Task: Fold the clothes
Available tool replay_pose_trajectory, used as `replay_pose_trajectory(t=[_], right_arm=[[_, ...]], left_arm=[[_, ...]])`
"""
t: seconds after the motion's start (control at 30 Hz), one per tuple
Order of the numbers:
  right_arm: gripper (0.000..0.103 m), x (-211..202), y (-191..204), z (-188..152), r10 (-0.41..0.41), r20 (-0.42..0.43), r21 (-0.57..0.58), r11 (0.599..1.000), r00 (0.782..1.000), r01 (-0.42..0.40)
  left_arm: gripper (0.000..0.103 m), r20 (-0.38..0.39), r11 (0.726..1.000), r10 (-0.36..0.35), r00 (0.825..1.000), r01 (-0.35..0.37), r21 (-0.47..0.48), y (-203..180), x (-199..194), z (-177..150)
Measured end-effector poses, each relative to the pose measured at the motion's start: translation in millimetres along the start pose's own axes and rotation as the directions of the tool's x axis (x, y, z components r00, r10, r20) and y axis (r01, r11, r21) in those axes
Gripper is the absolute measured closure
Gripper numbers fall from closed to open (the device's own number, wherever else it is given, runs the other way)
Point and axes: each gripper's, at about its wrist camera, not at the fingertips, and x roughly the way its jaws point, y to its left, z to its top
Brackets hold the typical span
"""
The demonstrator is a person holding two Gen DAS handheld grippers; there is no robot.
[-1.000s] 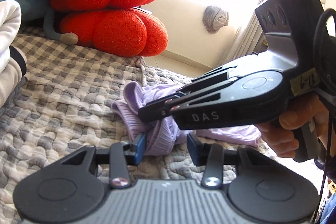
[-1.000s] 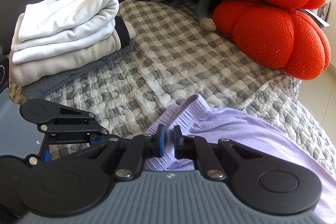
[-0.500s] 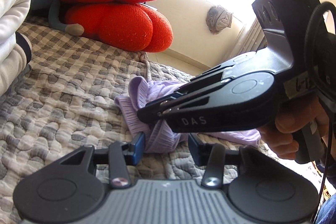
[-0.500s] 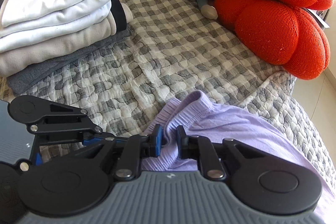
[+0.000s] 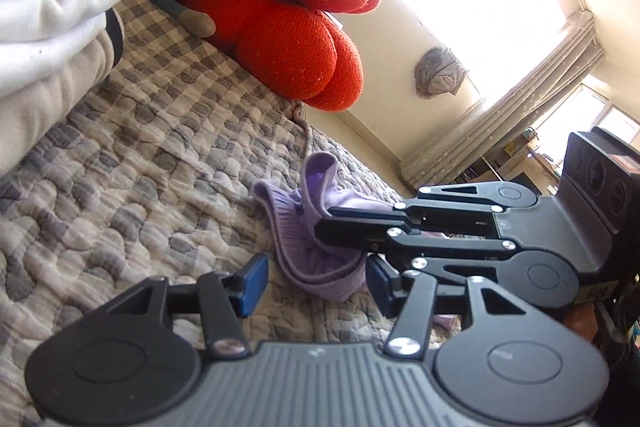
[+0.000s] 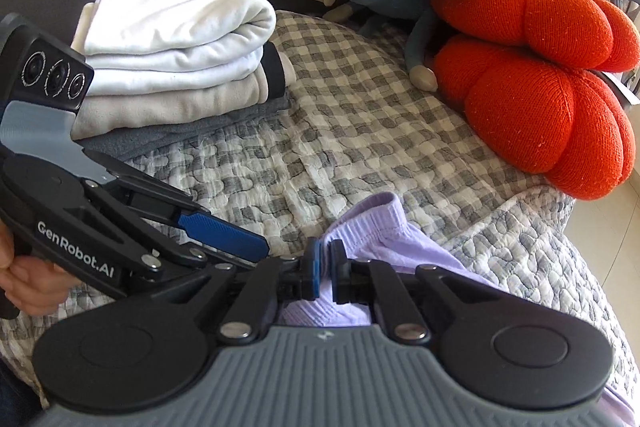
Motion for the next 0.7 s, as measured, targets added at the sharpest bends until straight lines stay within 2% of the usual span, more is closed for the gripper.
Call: replay_pose_trajectory(t=[0.07, 0.13, 0.17, 0.23, 0.27, 0.3, 0.33, 0.37, 0.5, 0.63, 0.7], right_arm=[[0.095, 0, -1, -2, 0.019, 0.012, -0.02, 1.0, 1.0, -0.019], [0.094, -2, -13, -4, 0.078, 0.05, 0.054, 0.995, 0.996, -0.081], [0.089, -3, -20, -5, 0.11, 0.073, 0.097, 0.988, 0.991, -0.116], [0.086, -4, -35, -8, 0.168, 0.122, 0.18, 0.965, 0.978, -0.188], [0.083, -10, -42, -8, 0.184, 0.165, 0.22, 0.951, 0.969, -0.218], [0.07, -19, -50, -9, 0.193, 0.213, 0.258, 0.935, 0.958, -0.246], [0.062, -26, -57, -9, 0.185, 0.239, 0.287, 0.924, 0.953, -0.252], [0.056, -33, -63, -8, 0.171, 0.258, 0.314, 0.916, 0.951, -0.25], [0.056, -48, -68, -12, 0.128, 0.192, 0.292, 0.939, 0.973, -0.181], [0.056, -69, -48, -27, 0.078, 0.124, 0.132, 0.987, 0.989, -0.094], [0.056, -82, -34, -39, 0.053, 0.1, 0.026, 0.998, 0.994, -0.056]], left_arm=[[0.048, 0.023, 1.0, 0.006, 1.0, -0.005, -0.029, 3, -3, 3], [0.046, 0.021, 0.999, 0.019, 1.0, -0.018, -0.04, 4, -2, 7], [0.043, 0.01, 0.999, 0.032, 0.999, -0.032, -0.042, 3, 0, 7], [0.041, -0.014, 0.997, 0.055, 0.998, -0.056, -0.048, 1, 3, 9], [0.039, -0.026, 0.996, 0.063, 0.998, -0.065, -0.054, 0, 5, 9], [0.039, -0.035, 0.995, 0.071, 0.997, -0.073, -0.064, 0, 7, 11], [0.038, -0.038, 0.994, 0.078, 0.996, -0.08, -0.079, 0, 7, 12], [0.035, -0.045, 0.992, 0.085, 0.995, -0.089, -0.094, 1, 9, 13], [0.03, -0.105, 0.972, 0.097, 0.99, -0.117, -0.203, 6, 16, 17], [0.026, -0.165, 0.94, 0.112, 0.98, -0.158, -0.302, 5, 19, 21], [0.023, -0.187, 0.926, 0.132, 0.973, -0.189, -0.328, 0, 25, 23]])
